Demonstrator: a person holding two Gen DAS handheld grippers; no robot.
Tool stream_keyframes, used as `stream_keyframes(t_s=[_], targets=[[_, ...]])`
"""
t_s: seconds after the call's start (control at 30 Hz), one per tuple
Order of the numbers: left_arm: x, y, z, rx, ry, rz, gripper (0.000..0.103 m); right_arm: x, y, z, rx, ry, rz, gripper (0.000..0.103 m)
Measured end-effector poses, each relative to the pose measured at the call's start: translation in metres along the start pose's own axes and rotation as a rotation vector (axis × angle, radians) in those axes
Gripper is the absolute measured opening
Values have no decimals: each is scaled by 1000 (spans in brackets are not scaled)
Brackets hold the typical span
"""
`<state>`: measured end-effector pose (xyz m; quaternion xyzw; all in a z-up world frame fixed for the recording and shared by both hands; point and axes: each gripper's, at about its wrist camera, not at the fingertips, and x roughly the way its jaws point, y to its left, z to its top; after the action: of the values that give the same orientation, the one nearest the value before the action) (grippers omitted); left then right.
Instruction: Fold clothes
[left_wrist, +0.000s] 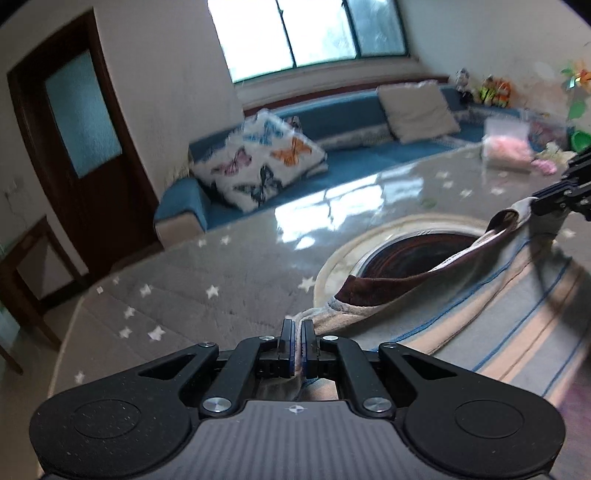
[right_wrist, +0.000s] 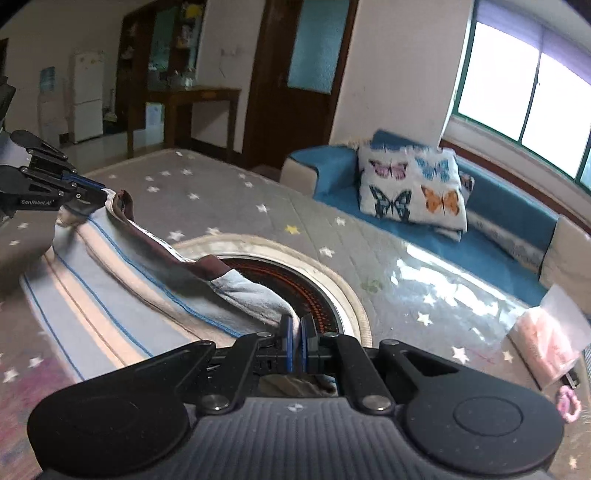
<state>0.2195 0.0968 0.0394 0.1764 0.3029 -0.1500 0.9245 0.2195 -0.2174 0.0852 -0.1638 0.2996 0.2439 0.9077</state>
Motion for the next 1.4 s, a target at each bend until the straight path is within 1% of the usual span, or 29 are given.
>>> stream_keyframes(t_s=[0.1,0.17,0.23,0.27,0.3,0.33,0.4,0.43,0.5,0.53,0.6,0.73,0.83,0.9,0.93,0.97,1.0,1.03,1.13,1.23,1.33,1.4], targets=[[26,2,-5,-14,37,2,3,32,-8,-2,38,42,0,4],[41,7,-9,-46,63,2,4,48,-10,-6,62,60,1,5],[52,12,-12,-85,85,0,7,63,-16,-10,113,66,-11,6],[54,16,-13,-102,92,6,8,70,-19,-12,135,73,-14,7],[57,18,-13,-117,96,15,9,75,-21,-14,152,73,-23,13],[57,19,-12,-127,94,26,9,78,-23,-15,168,67,-30,15],[52,25,-13,-143,87,56,9,78,-27,-15,200,46,-43,17],[48,27,-13,-148,81,69,12,72,-29,-15,215,28,-59,17],[40,31,-12,-160,66,92,27,62,-31,-13,225,-7,-72,17],[34,32,-12,-174,58,98,30,58,-30,-13,222,-20,-69,17],[25,33,-11,-190,44,85,30,49,-24,-12,219,-31,-29,17],[12,21,-12,-188,26,12,30,61,-11,-20,230,16,59,17],[15,12,-13,-168,42,-41,30,76,-11,-29,274,51,80,17],[23,9,-14,-153,60,-51,29,82,-16,-33,296,62,72,17],[29,9,-15,-153,74,-56,29,84,-18,-35,305,65,62,19],[34,10,-16,-160,87,-51,29,86,-22,-37,317,67,52,21],[40,12,-18,-168,100,-45,29,86,-27,-39,333,68,43,25],[45,14,-21,-175,108,-39,29,88,-32,-41,352,70,36,26],[58,26,-26,-221,138,-5,29,92,-46,-47,392,70,7,26],[60,35,-29,-259,135,14,31,93,-55,-49,433,62,0,26],[56,39,-26,-272,127,31,31,89,-53,-43,433,42,-33,26],[53,39,-25,-281,121,23,29,86,-45,-36,395,35,-25,26]])
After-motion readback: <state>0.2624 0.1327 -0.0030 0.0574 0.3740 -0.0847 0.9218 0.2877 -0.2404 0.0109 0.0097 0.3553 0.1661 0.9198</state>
